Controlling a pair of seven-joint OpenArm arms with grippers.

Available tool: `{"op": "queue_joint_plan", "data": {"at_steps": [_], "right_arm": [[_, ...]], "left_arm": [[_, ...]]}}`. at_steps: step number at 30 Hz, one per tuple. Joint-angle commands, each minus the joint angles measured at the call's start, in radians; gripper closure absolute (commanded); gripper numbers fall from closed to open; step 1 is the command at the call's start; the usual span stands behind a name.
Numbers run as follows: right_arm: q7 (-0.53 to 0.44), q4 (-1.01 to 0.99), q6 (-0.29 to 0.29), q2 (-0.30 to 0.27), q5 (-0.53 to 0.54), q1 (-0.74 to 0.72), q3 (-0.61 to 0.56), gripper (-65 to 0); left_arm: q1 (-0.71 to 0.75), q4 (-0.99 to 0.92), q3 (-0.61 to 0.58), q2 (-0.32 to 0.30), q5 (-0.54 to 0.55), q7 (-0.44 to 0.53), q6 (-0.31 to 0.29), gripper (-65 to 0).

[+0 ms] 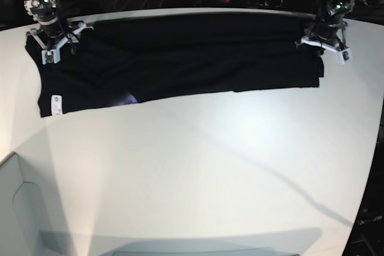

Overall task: Fold the T-shirt properly
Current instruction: 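Hold the folded strip's ends with both grippers and pull them taut, then carry the strip end with the left gripper toward the right gripper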

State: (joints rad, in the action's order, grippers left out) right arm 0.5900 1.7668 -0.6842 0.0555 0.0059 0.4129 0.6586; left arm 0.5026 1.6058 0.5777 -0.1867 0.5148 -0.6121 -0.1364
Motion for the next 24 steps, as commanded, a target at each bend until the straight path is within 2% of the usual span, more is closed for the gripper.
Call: {"op": "queue_joint_plan", "data": {"at_steps": [1, 7, 12, 18, 24], "right_arm": [[0.018, 0.008, -0.014, -0.001, -0.013, 0.002, 0.0, -32.5], [0.018, 0.008, -0.014, -0.001, -0.013, 0.002, -0.01, -32.5], [0.018, 0.008, -0.014, 0.0, -0.013, 0.002, -0.027, -32.5], [0.017, 0.008, -0.014, 0.0, -0.013, 0.002, -0.027, -32.5], [0.015, 0.009, -0.014, 0.0, -0.013, 0.002, -0.027, -32.5]], "left_arm": [[0.001, -0.025, -0.005, -0.007, -0.031, -0.078, 0.016, 0.0], [-0.035, 0.024, 0.006, -0.01, -0.031, -0.081, 0.016, 0.0], [-0.028, 0.199, 0.037, 0.003, -0.031, -0.084, 0.016, 0.0], [0.014, 0.42, 0.029, 0.086, -0.029, -0.076, 0.016, 0.0], [0.005, 0.417, -0.163, 0.109, -0.031, -0.075, 0.016, 0.0]]}}
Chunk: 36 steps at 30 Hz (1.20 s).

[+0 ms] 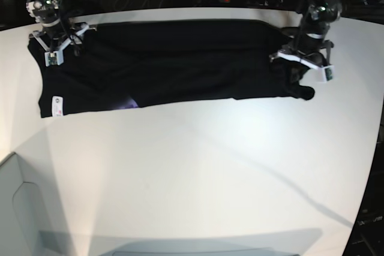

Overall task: Fold the T-shirt properly
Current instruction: 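Carry the strip end with the left gripper toward the right gripper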

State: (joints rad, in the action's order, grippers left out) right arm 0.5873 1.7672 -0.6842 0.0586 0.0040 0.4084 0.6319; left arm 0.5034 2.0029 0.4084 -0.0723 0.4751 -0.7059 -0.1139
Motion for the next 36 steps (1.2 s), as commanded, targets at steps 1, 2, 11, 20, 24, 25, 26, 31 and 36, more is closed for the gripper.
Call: {"op": "queue_joint_plan", "data": {"at_steps": [1, 2, 11, 20, 24, 25, 26, 31, 36], "right_arm": [[0.02, 0.009, -0.014, -0.003, -0.011, 0.007, -0.001, -32.5], [0.02, 0.009, -0.014, -0.003, -0.011, 0.007, -0.001, -32.5], [0.021, 0.009, -0.014, -0.003, -0.011, 0.007, -0.001, -32.5], [0.018, 0.009, -0.014, -0.003, -0.011, 0.007, 0.001, -32.5], [0.018, 0.009, -0.014, -0.003, -0.011, 0.007, 0.001, -32.5], [0.018, 0.009, -0.014, -0.003, -0.011, 0.007, 0.001, -32.5], [0.018, 0.009, -0.014, -0.003, -0.011, 0.007, 0.001, -32.5], [0.02, 0.009, -0.014, -0.003, -0.011, 0.007, 0.001, -32.5], [0.021, 0.009, -0.014, -0.003, -0.011, 0.007, 0.001, -32.5]], "left_arm": [[0.004, 0.02, -0.033, -0.005, 0.009, 0.019, -0.007, 0.0], [0.004, 0.02, -0.078, -0.005, 0.009, 0.019, -0.007, 0.0], [-0.051, 0.012, -0.426, -0.013, 0.0, 0.021, 0.003, 0.0], [-0.16, -0.07, -0.607, -0.013, 0.0, 0.021, 0.006, 0.0], [-0.21, -0.103, -0.685, -0.014, -0.003, 0.019, 0.006, 0.0], [-0.22, -0.109, -0.698, -0.014, -0.016, 0.019, 0.006, 0.0], [-0.231, -0.118, -0.711, -0.014, -0.034, 0.019, 0.006, 0.0], [-0.282, -0.159, -0.808, -0.004, -0.121, 0.021, 0.006, 0.0], [-0.338, -0.185, -0.905, -0.004, -0.154, 0.021, 0.006, 0.0]]}}
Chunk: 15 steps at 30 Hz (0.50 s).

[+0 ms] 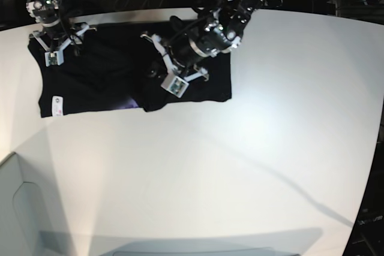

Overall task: Fold the T-shirt properly
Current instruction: 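Carry the strip end with the left gripper toward the right gripper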

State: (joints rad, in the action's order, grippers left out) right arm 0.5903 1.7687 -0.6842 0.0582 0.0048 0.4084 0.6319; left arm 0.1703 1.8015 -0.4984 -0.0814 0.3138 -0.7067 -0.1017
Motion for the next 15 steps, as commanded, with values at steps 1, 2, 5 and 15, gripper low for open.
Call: {"op": "queue_joint_plan", "data": {"at_steps": [1, 2, 5, 15], "right_arm": [[0.018, 0.007, -0.014, -0.002, -0.012, 0.007, 0.001, -32.5], [0.018, 0.007, -0.014, -0.002, -0.012, 0.007, 0.001, -32.5], [0.018, 0.007, -0.014, -0.002, -0.012, 0.007, 0.001, -32.5], [0.018, 0.007, -0.014, -0.002, -0.012, 0.007, 0.001, -32.5]], "left_arm": [[-0.015, 0.011, -0.01, 0.007, 0.0, 0.022, -0.007, 0.0], [-0.022, 0.001, -0.018, 0.007, -0.006, 0.022, -0.007, 0.0], [-0.053, -0.024, -0.046, 0.016, -0.008, 0.022, -0.007, 0.0], [-0.114, -0.101, -0.131, 0.035, -0.009, 0.02, -0.007, 0.0]]}}
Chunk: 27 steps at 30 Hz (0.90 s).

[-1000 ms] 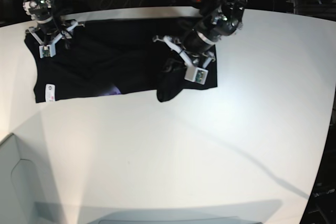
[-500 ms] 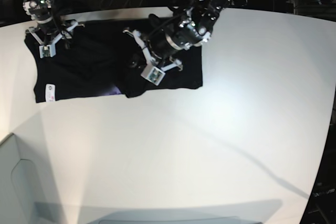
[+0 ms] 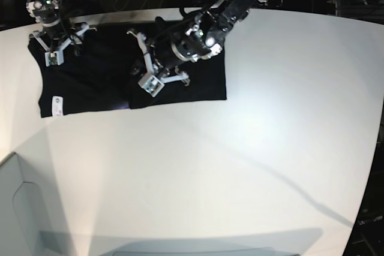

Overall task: Fold the T-shirt properly
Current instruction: 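Carry the strip end with the left gripper toward the right gripper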

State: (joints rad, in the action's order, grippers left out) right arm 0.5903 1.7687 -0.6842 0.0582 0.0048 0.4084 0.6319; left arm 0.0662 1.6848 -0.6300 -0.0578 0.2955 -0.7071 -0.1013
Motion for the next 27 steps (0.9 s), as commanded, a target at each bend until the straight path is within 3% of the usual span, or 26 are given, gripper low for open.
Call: {"op": "queue_joint_plan", "data": {"at_steps": [1, 5, 11, 18, 24, 27], "right_arm": [[0.02, 0.007, -0.014, -0.002, -0.012, 0.007, 0.001, -32.5], [0.02, 0.007, -0.014, -0.002, -0.012, 0.007, 0.001, -32.5], [0.02, 0.007, -0.014, -0.002, -0.012, 0.007, 0.001, -32.5], [0.02, 0.007, -0.014, -0.002, -0.012, 0.007, 0.001, -32.5], [0.02, 0.007, -0.014, -0.002, -0.01, -0.006, 0.001, -32.5], [0.02, 0.007, -0.014, 0.001, -0.01, -0.012, 0.001, -32.5]], "left_arm": [[-0.01, 0.015, 0.0, 0.013, 0.009, 0.019, -0.007, -0.1], [-0.01, 0.011, 0.002, 0.022, 0.009, 0.011, -0.007, -3.4], [-0.007, 0.085, 0.008, 0.014, 0.009, 0.02, -0.007, -21.1], [0.048, 0.245, 0.117, -0.009, 0.017, 0.02, -0.007, -21.6], [0.113, 0.28, 0.256, -0.086, 0.015, 0.016, -0.007, -21.3], [0.125, 0.254, 0.266, -0.112, 0.017, 0.01, -0.007, -21.3]]}}
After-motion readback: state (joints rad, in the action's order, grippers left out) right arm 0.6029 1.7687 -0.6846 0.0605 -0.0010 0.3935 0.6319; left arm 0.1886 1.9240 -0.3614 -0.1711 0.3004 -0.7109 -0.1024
